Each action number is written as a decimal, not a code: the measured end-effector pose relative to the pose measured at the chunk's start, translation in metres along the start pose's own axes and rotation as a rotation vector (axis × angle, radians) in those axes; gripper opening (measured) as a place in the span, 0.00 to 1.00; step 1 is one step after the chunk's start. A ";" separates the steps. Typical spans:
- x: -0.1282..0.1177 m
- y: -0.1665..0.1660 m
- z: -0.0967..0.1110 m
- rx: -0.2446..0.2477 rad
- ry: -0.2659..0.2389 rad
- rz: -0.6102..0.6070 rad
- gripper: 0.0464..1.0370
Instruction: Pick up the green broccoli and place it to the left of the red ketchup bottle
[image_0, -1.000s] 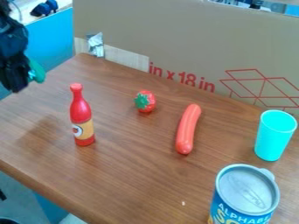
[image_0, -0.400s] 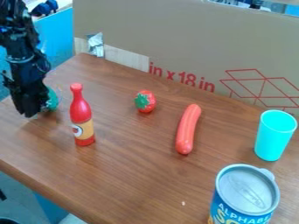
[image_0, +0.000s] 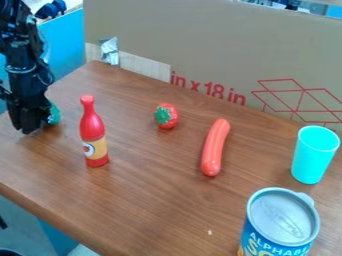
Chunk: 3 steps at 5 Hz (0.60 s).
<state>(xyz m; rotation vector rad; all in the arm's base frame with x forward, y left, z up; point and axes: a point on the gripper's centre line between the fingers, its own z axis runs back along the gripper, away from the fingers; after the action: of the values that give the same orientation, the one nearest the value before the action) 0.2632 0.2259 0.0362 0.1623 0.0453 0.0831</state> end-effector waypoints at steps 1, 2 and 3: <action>-0.003 -0.003 -0.001 -0.027 0.033 0.009 0.56; 0.001 -0.012 0.004 -0.093 -0.011 0.024 0.88; 0.000 -0.017 0.037 -0.107 -0.109 0.006 0.97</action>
<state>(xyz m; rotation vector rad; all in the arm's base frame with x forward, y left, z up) 0.2665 0.2035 0.0700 0.0600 -0.0686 0.0827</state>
